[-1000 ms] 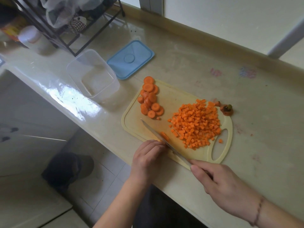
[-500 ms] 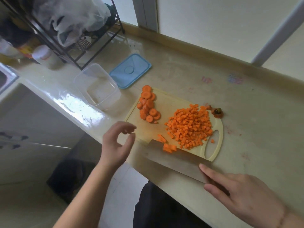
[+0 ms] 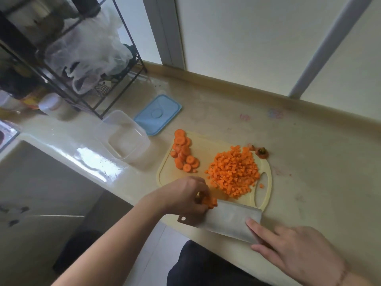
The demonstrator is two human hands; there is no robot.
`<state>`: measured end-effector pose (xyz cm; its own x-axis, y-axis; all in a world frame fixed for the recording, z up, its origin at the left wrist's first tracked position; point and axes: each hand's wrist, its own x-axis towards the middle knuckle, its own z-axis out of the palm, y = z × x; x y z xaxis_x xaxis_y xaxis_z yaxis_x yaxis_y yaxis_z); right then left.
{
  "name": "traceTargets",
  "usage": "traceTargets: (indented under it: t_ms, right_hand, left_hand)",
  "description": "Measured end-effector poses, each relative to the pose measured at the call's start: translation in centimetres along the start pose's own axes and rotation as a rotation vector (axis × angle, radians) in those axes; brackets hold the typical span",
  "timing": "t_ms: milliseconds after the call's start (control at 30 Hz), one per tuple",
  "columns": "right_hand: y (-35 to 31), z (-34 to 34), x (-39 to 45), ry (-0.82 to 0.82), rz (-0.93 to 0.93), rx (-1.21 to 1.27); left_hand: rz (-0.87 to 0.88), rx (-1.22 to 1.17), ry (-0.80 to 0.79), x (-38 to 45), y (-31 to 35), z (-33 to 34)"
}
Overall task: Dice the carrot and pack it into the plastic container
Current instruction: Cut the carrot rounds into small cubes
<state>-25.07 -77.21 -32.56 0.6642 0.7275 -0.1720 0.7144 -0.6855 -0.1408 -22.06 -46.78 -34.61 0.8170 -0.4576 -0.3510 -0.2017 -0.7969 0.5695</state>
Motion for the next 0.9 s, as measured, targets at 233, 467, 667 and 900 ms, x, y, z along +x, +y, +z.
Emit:
traceTargets:
  t_ms: [233,467,667,900]
  right_hand:
    - [-1.9,-0.3,0.2,0.009,0.048,0.001]
    - [-2.8,-1.3,-2.6,-0.103,0.271,0.126]
    - [-3.1,-2.2,-4.9,-0.070,0.467,0.246]
    - [-2.5,-1.0,-7.0,0.070,0.538,0.249]
  left_hand:
    - [0.061,0.037,-0.058,0.9,-1.5,-0.6]
    - [0.147,0.144,0.147,3.3,-4.5,-1.4]
    - [0.257,0.235,0.118,4.7,-4.8,-0.5]
    - [0.319,0.229,0.142,3.7,-5.6,0.3]
